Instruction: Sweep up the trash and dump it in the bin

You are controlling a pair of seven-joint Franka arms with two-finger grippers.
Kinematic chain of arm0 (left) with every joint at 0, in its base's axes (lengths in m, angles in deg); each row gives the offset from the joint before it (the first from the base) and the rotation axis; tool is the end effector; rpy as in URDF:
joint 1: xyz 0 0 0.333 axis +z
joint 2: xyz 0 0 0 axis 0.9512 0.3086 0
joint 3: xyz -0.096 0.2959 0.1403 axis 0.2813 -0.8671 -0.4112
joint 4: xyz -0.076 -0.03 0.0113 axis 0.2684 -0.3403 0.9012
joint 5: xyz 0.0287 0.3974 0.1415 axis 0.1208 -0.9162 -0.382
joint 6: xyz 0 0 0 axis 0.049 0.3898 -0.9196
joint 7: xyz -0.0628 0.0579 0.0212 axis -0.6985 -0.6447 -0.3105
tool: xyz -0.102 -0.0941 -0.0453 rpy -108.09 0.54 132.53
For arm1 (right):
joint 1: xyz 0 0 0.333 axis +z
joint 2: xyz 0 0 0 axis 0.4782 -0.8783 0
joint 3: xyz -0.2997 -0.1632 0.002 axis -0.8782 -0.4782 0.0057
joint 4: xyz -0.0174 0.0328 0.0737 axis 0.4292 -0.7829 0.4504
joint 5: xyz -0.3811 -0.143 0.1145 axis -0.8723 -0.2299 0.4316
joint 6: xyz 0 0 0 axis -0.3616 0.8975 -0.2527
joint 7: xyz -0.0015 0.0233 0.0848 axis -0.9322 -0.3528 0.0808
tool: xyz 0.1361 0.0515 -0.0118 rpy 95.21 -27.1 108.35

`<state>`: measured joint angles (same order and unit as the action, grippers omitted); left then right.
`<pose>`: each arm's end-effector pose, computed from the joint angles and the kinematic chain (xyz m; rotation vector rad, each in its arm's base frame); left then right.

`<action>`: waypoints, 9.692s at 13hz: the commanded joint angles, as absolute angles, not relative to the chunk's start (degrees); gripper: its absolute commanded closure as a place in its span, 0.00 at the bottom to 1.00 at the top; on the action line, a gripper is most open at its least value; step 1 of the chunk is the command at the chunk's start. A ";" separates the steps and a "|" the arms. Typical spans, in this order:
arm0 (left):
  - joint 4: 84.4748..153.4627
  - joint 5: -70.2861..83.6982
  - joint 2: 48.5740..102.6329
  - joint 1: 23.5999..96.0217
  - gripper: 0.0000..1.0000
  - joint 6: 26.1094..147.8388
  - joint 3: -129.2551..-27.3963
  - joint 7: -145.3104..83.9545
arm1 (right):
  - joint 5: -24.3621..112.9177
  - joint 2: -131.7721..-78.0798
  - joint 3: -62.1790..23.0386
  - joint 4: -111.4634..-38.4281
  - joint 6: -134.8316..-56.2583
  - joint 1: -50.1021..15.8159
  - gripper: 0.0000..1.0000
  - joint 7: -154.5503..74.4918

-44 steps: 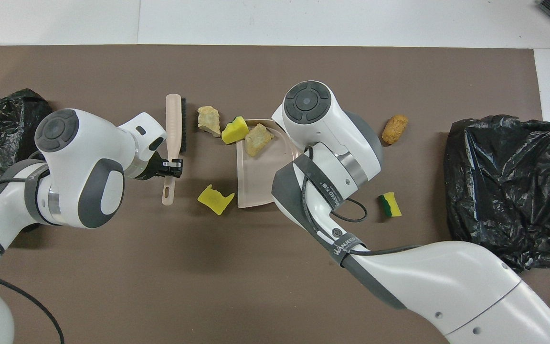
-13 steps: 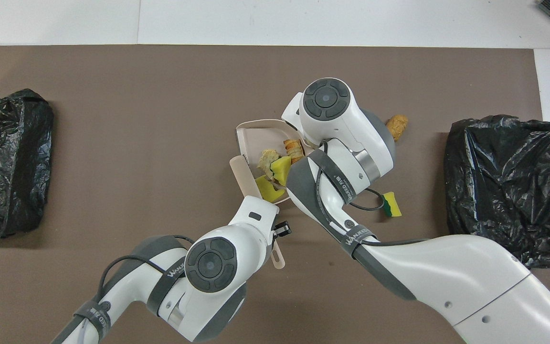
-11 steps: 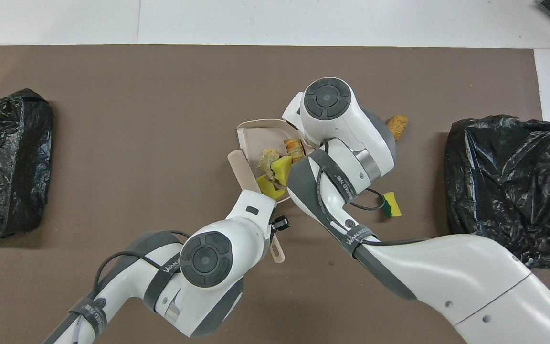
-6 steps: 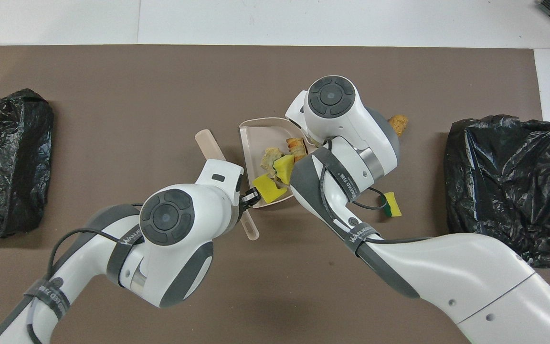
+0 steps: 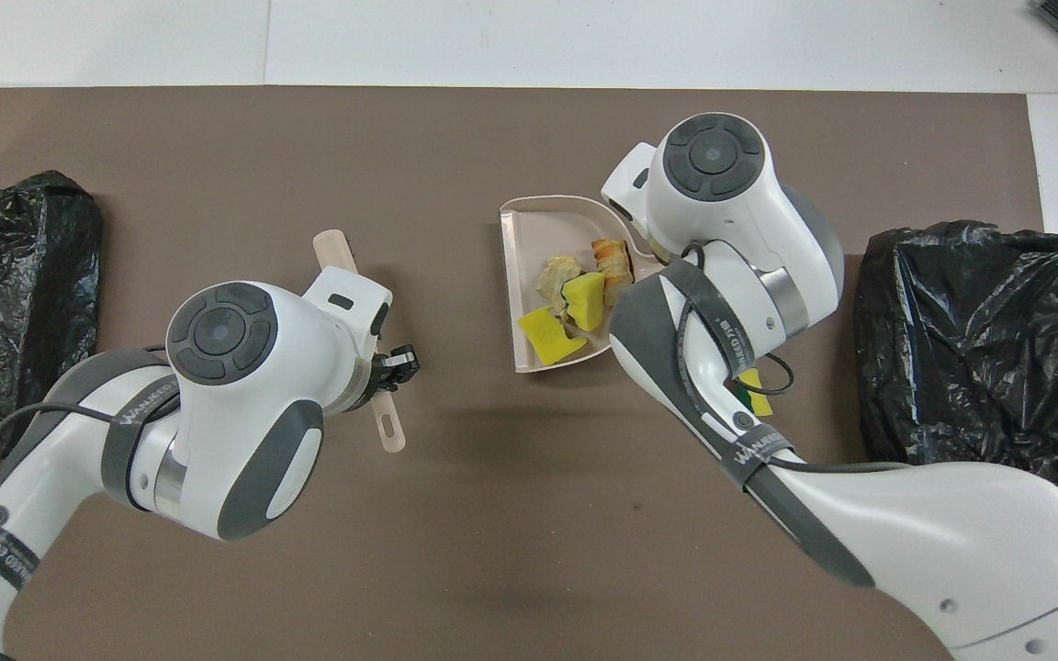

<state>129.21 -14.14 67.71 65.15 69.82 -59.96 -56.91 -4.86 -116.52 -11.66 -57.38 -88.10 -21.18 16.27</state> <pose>0.5069 -0.2787 0.3806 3.0497 0.4200 -0.0724 0.6903 0.2216 0.3764 2.0678 2.1431 -0.1443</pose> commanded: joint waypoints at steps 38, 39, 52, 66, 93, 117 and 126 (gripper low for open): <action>111.74 -19.30 72.31 81.86 0.00 56.98 -59.64 -22.64 | -29.02 -80.18 -14.03 -92.48 -90.54 -60.57 1.00 33.36; 109.46 -20.01 72.14 82.65 0.00 54.00 -59.64 -20.79 | -30.59 -80.18 -14.03 -92.40 -90.19 -59.17 1.00 31.44; 103.29 -20.01 70.90 87.58 0.00 44.39 -59.64 -14.27 | -30.89 -80.27 -13.85 -83.17 -83.59 -54.94 1.00 29.14; 103.02 -19.31 67.05 73.81 0.00 47.03 -75.26 -14.79 | 1.37 -83.24 -13.76 -81.50 -79.10 -35.45 1.00 -30.55; 104.96 -19.13 62.38 71.76 0.00 42.99 -79.07 -17.43 | 11.05 -132.65 -13.85 -39.31 -84.91 1.40 1.00 -92.24; 104.96 -19.13 62.38 71.85 0.00 43.16 -79.07 -17.43 | 20.61 -90.66 -13.50 -95.96 -101.49 12.74 0.00 -102.00; 104.96 -19.13 62.38 71.33 0.00 43.25 -79.07 -17.00 | 20.90 -91.34 -13.50 -101.09 -107.94 15.03 0.00 -99.88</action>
<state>104.28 -19.05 63.35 71.72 43.49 -79.07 -17.33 19.21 -92.13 -13.27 -99.71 -106.65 15.00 -102.20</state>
